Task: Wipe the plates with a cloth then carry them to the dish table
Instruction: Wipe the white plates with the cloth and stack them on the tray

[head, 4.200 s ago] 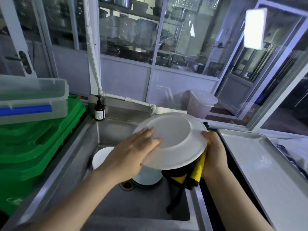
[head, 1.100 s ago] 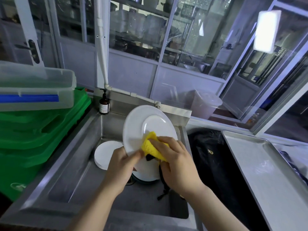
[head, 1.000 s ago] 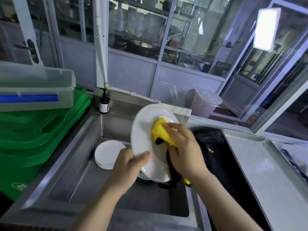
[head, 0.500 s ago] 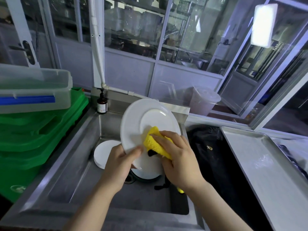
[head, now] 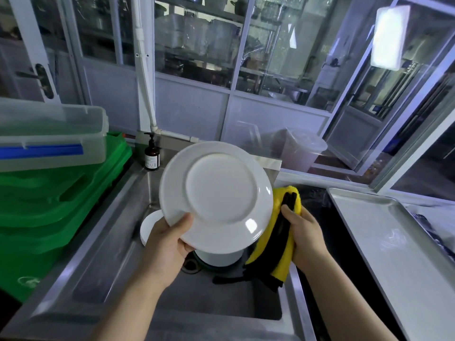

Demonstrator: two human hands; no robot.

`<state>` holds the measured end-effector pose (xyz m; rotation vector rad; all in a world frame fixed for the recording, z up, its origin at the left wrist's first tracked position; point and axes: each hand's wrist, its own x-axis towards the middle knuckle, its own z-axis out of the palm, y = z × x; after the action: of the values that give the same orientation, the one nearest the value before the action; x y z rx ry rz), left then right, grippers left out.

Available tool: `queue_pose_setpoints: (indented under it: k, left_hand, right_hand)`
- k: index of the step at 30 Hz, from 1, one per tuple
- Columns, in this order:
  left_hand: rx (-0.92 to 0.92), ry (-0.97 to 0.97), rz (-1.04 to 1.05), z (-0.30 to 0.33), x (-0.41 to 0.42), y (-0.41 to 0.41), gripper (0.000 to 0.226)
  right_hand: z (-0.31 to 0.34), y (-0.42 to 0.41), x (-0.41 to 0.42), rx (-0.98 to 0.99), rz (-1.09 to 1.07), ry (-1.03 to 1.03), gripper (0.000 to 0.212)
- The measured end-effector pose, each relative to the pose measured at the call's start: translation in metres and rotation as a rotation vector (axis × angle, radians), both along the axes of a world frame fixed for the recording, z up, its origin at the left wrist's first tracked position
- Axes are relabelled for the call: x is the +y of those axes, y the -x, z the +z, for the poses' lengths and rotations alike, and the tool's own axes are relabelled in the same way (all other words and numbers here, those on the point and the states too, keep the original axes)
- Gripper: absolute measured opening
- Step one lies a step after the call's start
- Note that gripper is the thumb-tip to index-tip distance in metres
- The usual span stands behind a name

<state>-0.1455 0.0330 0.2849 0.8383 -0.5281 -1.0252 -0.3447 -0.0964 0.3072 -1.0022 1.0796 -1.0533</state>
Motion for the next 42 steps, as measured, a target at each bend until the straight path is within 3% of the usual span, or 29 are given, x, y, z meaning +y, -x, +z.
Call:
queue_pose_setpoints:
  k: [3,5,11,12,14,15,16,19,23,29,33,35,37,39,42]
  left_hand:
    - [0.084,0.051,-0.046,-0.003,-0.002,0.002,0.032]
    - [0.116,0.09,-0.085,-0.006,-0.004,0.003,0.035]
    - [0.044,0.083,-0.265,-0.017,-0.005,-0.001,0.029]
    - [0.011,0.055,-0.334,-0.018,-0.004,-0.005,0.043]
    - [-0.056,-0.017,-0.482,-0.023,-0.002,-0.015,0.096]
    - [-0.039,-0.003,-0.517,-0.023,-0.001,-0.02,0.107]
    - [0.019,0.03,-0.503,-0.025,-0.001,-0.027,0.105]
    - [0.188,0.065,-0.352,-0.019,-0.007,-0.048,0.066]
    - [0.034,-0.083,-0.302,0.007,-0.018,-0.055,0.041]
    - [-0.189,-0.146,-0.244,0.027,-0.022,-0.05,0.03]
    - [-0.185,-0.079,-0.128,0.028,-0.021,-0.042,0.032]
    - [-0.236,-0.046,-0.054,0.032,-0.021,-0.037,0.03]
    - [-0.278,-0.012,0.036,0.035,-0.023,-0.029,0.025]
    - [-0.27,0.011,0.15,0.038,-0.026,-0.018,0.017]
    - [-0.237,0.041,0.303,0.042,-0.033,-0.002,0.015]
  right_hand:
    - [0.006,-0.002,0.006,-0.192,0.162,-0.125,0.037]
    - [0.012,-0.004,0.009,-0.225,0.228,-0.097,0.055]
    - [0.024,-0.003,0.009,-0.239,0.264,-0.045,0.048]
    - [0.025,-0.003,0.008,-0.253,0.27,-0.038,0.047]
    - [0.028,-0.002,0.006,-0.262,0.278,-0.022,0.046]
    - [0.029,-0.001,0.005,-0.257,0.28,-0.017,0.046]
    - [0.031,-0.001,0.004,-0.246,0.28,-0.014,0.046]
    - [0.034,0.002,-0.002,-0.219,0.277,-0.037,0.048]
    - [0.033,0.004,-0.009,-0.192,0.318,-0.077,0.042]
    - [0.027,0.001,-0.015,-0.122,0.291,0.01,0.029]
    - [0.025,-0.003,-0.022,0.015,0.036,0.246,0.007]
    - [0.029,-0.005,-0.02,0.243,-0.036,0.528,0.012]
    - [0.032,-0.011,-0.012,0.477,-0.042,0.777,0.004]
    - [0.034,-0.016,-0.001,0.61,-0.01,0.858,0.01]
    - [0.032,-0.024,0.011,0.658,0.015,0.908,0.018]
